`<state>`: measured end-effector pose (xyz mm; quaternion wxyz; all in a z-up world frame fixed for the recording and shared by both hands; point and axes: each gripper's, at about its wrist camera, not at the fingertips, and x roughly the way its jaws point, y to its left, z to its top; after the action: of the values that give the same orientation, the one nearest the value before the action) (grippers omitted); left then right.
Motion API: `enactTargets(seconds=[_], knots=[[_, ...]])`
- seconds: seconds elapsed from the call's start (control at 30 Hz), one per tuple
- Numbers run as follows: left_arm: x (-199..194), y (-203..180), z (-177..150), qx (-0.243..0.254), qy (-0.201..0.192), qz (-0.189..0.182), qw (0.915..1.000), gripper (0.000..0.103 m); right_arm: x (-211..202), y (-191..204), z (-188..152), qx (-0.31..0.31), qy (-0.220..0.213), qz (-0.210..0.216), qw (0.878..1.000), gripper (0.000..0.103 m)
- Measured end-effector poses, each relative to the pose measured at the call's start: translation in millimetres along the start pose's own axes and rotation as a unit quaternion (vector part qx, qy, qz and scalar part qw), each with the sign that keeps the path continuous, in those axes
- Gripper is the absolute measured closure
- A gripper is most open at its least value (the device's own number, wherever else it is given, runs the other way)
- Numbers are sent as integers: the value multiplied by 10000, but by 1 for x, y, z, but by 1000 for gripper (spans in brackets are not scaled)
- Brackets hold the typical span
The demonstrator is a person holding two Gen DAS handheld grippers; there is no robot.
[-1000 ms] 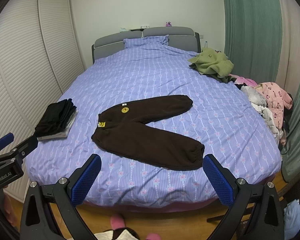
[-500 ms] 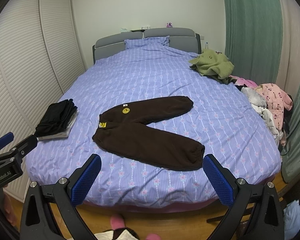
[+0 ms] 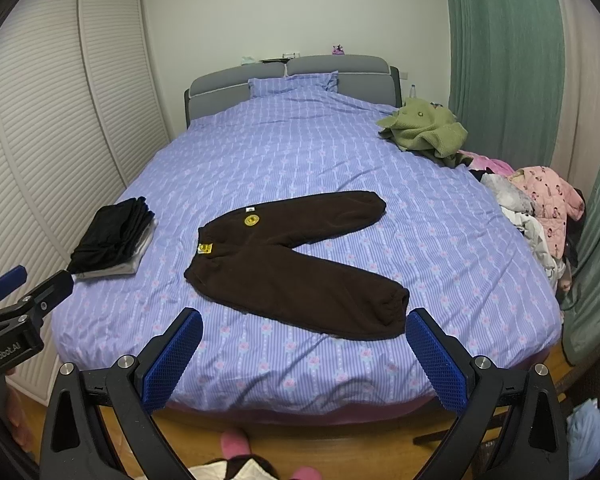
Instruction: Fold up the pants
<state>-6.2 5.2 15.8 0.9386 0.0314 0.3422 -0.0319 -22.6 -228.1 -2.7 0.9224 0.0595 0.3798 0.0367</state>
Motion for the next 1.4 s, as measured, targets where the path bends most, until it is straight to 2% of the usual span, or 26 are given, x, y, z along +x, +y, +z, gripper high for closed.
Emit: enactTargets(seconds=[1.07,1.4], knots=[[1,0,-4,-36,48,27,10000,0,2,0,-5,-4,80,-7,10000,0],[29,14,-11,-86,298,179,9994,0,30,-5,-8,124,362,-19,9993,0]])
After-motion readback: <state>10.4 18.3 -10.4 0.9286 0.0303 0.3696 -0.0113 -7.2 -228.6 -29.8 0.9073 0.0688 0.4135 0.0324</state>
